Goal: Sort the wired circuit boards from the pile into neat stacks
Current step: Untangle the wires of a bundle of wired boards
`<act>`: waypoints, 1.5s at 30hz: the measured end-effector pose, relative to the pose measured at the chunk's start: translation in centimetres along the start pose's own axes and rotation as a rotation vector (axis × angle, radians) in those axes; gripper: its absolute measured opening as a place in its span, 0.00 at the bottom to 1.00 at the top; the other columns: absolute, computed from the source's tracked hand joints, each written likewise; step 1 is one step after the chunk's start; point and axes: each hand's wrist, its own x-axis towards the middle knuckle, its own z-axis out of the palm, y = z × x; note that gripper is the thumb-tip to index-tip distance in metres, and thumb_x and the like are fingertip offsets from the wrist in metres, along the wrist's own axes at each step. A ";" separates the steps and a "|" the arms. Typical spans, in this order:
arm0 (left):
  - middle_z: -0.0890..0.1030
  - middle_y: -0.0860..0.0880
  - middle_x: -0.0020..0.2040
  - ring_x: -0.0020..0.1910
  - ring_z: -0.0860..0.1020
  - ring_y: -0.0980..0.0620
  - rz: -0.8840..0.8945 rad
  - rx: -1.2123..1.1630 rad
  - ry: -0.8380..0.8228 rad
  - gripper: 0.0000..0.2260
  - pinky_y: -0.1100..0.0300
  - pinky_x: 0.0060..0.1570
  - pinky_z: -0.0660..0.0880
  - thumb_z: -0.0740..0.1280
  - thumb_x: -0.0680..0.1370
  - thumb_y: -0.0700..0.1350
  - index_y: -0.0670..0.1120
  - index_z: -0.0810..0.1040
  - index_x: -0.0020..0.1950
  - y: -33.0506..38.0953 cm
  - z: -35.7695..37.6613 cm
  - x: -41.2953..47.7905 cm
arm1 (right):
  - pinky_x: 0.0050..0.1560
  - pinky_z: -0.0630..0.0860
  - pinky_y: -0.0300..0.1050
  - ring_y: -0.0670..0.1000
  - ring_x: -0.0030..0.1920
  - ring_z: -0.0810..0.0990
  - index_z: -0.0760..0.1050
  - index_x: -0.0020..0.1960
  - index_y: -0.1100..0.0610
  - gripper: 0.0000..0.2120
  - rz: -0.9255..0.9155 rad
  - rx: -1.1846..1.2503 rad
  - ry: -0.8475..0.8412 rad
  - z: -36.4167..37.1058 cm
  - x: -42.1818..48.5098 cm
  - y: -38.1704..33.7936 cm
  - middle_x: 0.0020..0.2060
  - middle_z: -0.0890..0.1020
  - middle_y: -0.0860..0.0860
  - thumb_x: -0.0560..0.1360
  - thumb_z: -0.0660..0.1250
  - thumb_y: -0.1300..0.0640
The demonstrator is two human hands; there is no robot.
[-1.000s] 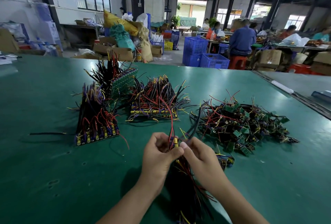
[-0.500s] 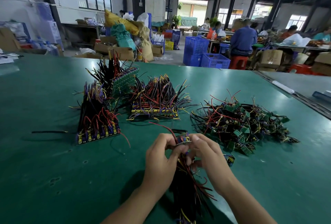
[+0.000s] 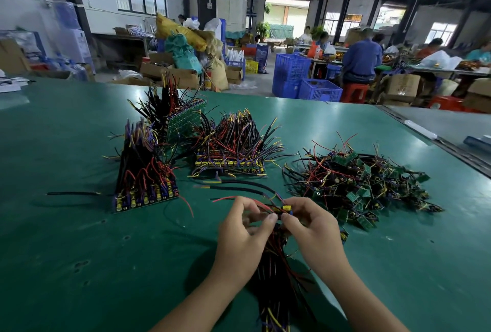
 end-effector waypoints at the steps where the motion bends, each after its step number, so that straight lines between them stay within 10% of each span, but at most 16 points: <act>1: 0.81 0.52 0.40 0.40 0.81 0.55 -0.004 -0.003 0.030 0.13 0.63 0.38 0.77 0.72 0.72 0.42 0.52 0.68 0.39 0.0 0.2 0.0 | 0.39 0.77 0.39 0.44 0.36 0.81 0.80 0.45 0.46 0.14 -0.004 -0.006 -0.003 0.0 0.0 0.0 0.36 0.84 0.43 0.72 0.71 0.65; 7: 0.80 0.50 0.40 0.42 0.80 0.49 0.086 0.109 0.089 0.15 0.58 0.42 0.76 0.72 0.71 0.39 0.51 0.67 0.39 0.0 0.4 0.1 | 0.30 0.66 0.28 0.37 0.29 0.75 0.76 0.43 0.40 0.10 -0.072 -0.248 -0.026 -0.2 0.1 -0.2 0.33 0.81 0.41 0.71 0.73 0.55; 13: 0.77 0.55 0.39 0.44 0.76 0.58 0.288 0.322 0.107 0.14 0.62 0.45 0.73 0.70 0.71 0.42 0.54 0.67 0.35 0.2 0.3 0.2 | 0.48 0.76 0.36 0.40 0.43 0.81 0.84 0.50 0.54 0.09 -0.208 -0.419 0.026 0.1 0.0 -0.5 0.43 0.84 0.42 0.70 0.74 0.56; 21: 0.77 0.56 0.38 0.43 0.76 0.61 0.361 0.326 0.089 0.12 0.65 0.44 0.73 0.72 0.70 0.37 0.44 0.69 0.33 0.1 0.6 0.2 | 0.33 0.67 0.30 0.37 0.34 0.76 0.85 0.42 0.59 0.03 -0.269 -0.455 0.157 0.5 0.2 -0.7 0.27 0.79 0.42 0.71 0.73 0.65; 32: 0.82 0.51 0.54 0.59 0.78 0.59 0.327 0.214 -0.099 0.17 0.65 0.56 0.71 0.71 0.72 0.41 0.45 0.67 0.26 -0.2 0.4 -0.8 | 0.36 0.67 0.24 0.34 0.33 0.77 0.84 0.45 0.56 0.05 -0.110 -0.351 0.264 0.0 0.7 0.0 0.27 0.76 0.37 0.76 0.70 0.57; 38: 0.80 0.53 0.37 0.40 0.78 0.58 0.061 0.206 0.020 0.17 0.67 0.40 0.73 0.66 0.70 0.62 0.49 0.78 0.38 0.1 1.3 -0.1 | 0.38 0.71 0.28 0.41 0.35 0.80 0.84 0.47 0.55 0.05 -0.104 -0.295 0.257 0.3 0.4 0.1 0.33 0.81 0.40 0.76 0.70 0.57; 45: 0.82 0.56 0.38 0.39 0.79 0.61 -0.062 0.255 0.024 0.10 0.66 0.41 0.73 0.67 0.76 0.57 0.51 0.78 0.43 -0.4 1.3 0.3 | 0.44 0.78 0.39 0.39 0.39 0.82 0.84 0.47 0.51 0.04 -0.113 -0.247 0.229 1.0 0.3 0.2 0.36 0.81 0.36 0.76 0.70 0.55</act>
